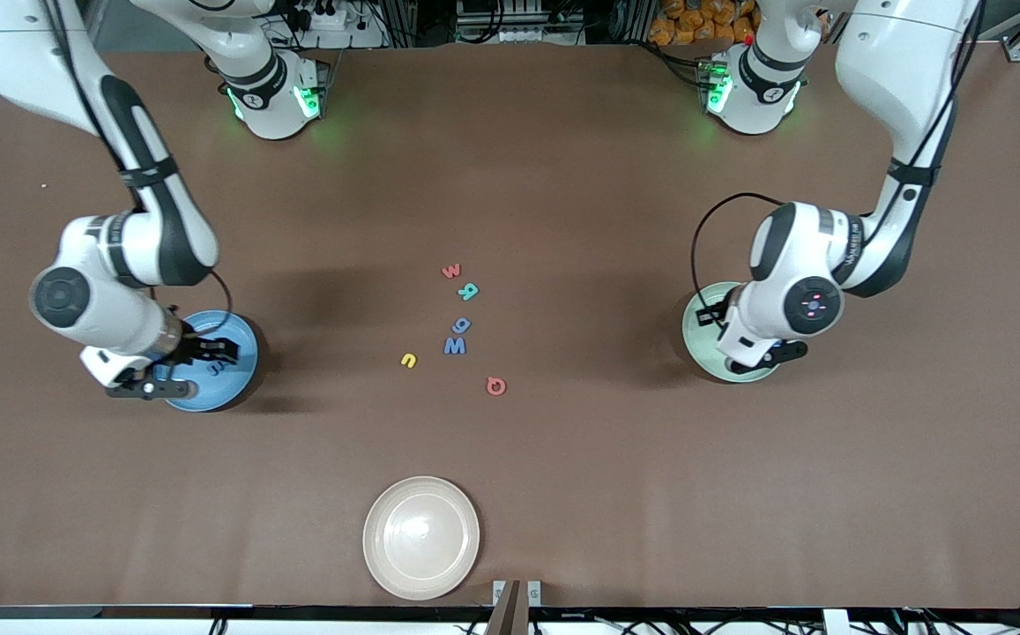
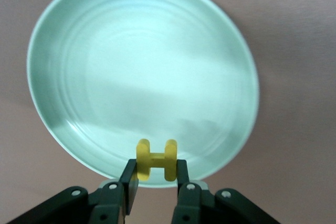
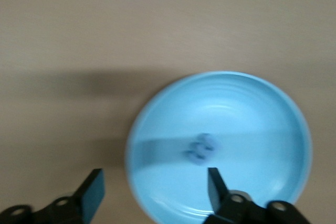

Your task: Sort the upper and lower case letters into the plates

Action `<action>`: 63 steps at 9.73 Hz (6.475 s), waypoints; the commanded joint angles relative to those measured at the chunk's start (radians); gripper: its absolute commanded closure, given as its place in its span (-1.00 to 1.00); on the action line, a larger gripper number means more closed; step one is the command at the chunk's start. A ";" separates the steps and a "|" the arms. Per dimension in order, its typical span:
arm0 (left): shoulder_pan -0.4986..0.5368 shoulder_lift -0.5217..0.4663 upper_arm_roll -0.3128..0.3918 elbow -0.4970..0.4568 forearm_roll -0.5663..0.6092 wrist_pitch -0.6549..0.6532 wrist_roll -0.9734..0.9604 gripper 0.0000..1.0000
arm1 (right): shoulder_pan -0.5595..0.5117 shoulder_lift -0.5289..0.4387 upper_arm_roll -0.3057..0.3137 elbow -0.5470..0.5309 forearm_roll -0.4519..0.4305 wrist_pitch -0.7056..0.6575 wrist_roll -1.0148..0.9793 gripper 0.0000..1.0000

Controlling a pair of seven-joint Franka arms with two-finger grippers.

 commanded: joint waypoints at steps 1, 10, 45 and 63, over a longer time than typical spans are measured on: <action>0.006 -0.036 -0.011 -0.047 0.021 0.034 0.021 0.44 | 0.081 0.057 0.003 0.085 0.030 -0.020 0.153 -1.00; -0.077 0.033 -0.051 0.008 -0.010 0.156 -0.090 -0.83 | 0.385 0.257 0.002 0.255 0.191 -0.007 0.658 -1.00; -0.683 0.547 0.188 0.650 0.269 0.537 -0.468 -0.97 | -0.150 0.032 -0.006 0.051 -0.025 -0.161 -0.235 -1.00; -0.686 0.590 0.213 0.640 0.309 0.640 -0.445 -0.69 | -0.129 0.041 -0.002 0.070 -0.015 -0.158 -0.216 -1.00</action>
